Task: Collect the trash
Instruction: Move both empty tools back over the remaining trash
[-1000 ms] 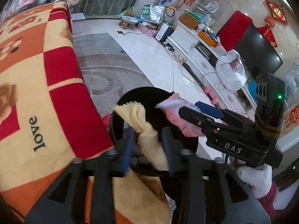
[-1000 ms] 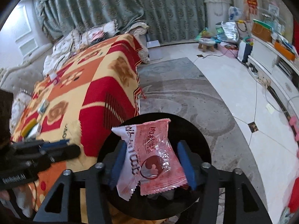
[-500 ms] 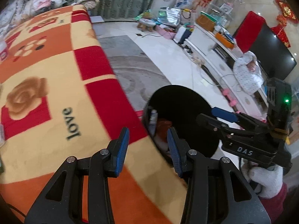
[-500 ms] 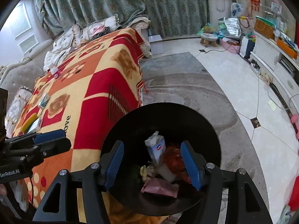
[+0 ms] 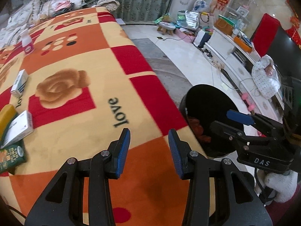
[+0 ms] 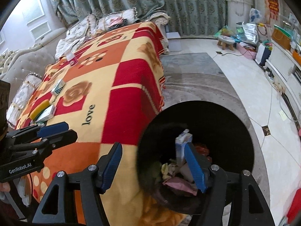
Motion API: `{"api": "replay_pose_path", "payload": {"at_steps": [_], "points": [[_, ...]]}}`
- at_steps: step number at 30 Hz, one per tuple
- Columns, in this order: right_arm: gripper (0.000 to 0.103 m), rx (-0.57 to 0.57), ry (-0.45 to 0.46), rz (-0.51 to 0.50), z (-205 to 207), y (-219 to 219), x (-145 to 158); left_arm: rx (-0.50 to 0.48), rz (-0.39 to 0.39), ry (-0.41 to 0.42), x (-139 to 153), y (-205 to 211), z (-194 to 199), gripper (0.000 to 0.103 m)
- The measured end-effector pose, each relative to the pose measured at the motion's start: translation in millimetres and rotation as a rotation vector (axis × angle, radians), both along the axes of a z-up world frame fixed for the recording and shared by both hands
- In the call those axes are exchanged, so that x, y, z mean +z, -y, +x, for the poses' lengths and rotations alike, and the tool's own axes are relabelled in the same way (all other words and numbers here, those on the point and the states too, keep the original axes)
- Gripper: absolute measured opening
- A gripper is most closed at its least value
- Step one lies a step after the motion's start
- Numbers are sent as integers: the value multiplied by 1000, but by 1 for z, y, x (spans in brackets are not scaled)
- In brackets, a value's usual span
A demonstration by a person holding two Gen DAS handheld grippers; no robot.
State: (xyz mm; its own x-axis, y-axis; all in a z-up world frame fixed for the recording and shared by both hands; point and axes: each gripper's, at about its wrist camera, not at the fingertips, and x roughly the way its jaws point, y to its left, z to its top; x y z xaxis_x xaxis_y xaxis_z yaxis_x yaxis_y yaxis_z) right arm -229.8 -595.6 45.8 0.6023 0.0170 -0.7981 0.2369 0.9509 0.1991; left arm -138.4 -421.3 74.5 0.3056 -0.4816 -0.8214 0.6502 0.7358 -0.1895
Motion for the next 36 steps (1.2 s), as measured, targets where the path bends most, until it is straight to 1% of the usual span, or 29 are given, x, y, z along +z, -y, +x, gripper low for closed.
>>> {"api": "replay_pose_path", "payload": {"at_steps": [3,7,10,14,16,21,25,29,33,36], "points": [[66,17,-4,0,3,-11,1,8,2,-4,-1,-9,3,40],[66,32,-9,-8,8,-26,5,12,10,11,-1,-25,4,40],[66,38,-15,-5,11,-37,8,6,35,25,-3,-40,7,40],[67,67,-8,-10,12,-56,15,29,76,33,-6,-64,17,40],[70,79,-5,-9,13,-65,16,55,77,38,-4,-79,23,40],[70,114,-26,-17,20,-83,14,124,58,36,0,-114,31,40],[70,152,-34,-26,27,-97,13,180,59,24,-2,-141,36,40],[70,183,-27,-21,36,-109,14,235,56,10,-4,-172,32,40],[71,226,-19,-8,52,-126,14,289,66,-10,-8,-206,29,40],[71,262,-19,1,68,-141,11,347,70,-24,-12,-236,32,40]]}}
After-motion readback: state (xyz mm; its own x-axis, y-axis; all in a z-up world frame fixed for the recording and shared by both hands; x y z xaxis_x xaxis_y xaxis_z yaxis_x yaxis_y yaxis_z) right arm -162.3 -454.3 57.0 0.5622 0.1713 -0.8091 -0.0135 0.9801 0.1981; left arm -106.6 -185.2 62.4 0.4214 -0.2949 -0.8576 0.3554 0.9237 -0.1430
